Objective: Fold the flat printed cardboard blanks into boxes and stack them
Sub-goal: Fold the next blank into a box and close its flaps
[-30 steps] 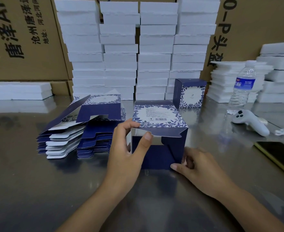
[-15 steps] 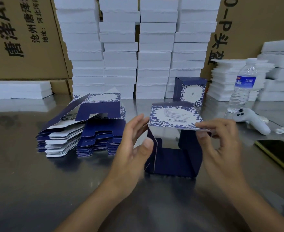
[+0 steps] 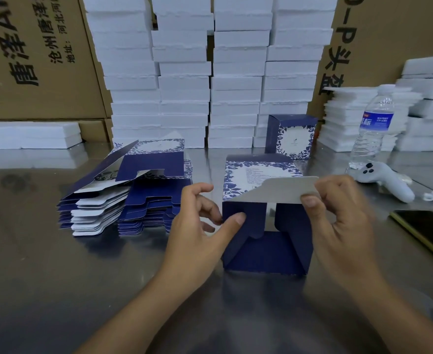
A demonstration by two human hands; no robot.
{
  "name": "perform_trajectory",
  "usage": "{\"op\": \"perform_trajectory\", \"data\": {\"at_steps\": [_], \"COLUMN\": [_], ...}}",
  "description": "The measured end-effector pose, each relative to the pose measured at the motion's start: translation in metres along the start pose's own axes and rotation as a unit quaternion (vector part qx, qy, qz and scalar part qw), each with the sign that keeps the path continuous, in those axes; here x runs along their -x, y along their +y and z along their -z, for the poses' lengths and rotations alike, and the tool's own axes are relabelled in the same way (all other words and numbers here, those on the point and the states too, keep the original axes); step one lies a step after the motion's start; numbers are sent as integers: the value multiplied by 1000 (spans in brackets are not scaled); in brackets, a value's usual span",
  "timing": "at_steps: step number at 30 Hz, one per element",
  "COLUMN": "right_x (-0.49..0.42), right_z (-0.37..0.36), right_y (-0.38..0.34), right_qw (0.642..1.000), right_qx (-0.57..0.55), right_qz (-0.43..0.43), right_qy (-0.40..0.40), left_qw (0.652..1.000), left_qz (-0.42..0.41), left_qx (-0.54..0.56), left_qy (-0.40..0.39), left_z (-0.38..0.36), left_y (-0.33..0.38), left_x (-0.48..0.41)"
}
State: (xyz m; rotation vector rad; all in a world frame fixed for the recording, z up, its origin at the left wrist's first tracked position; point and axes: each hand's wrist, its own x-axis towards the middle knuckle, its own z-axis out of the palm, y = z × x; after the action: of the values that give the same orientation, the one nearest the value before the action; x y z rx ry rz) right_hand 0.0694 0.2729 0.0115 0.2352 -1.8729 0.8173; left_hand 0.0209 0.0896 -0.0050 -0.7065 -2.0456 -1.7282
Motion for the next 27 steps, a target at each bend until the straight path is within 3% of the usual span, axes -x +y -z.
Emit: {"op": "perform_trajectory", "data": {"at_steps": [5,9,16,23,27], "right_x": [1,1,2,1,2], "right_z": [1,1,-1,-1,-1], "right_y": [0,0,-2,-3,-3], "right_qw": [1000,999,997,997,997], "right_qx": [6,-22,-79,-80,-78], "right_qz": [5,24,3,-8,-10], "right_qy": [6,16,19,16,9], "left_qw": [986,979,982,986,985], "left_qz": [-123,-147,-132,-47,-53], "left_qx": [-110,-139,-131,-140,-150], "left_qy": [4,20,28,-77,-69], "left_z": [0,2,5,7,6], "left_y": [0,-1,-4,-9,-8], "left_x": [2,2,-1,-1,-1]}}
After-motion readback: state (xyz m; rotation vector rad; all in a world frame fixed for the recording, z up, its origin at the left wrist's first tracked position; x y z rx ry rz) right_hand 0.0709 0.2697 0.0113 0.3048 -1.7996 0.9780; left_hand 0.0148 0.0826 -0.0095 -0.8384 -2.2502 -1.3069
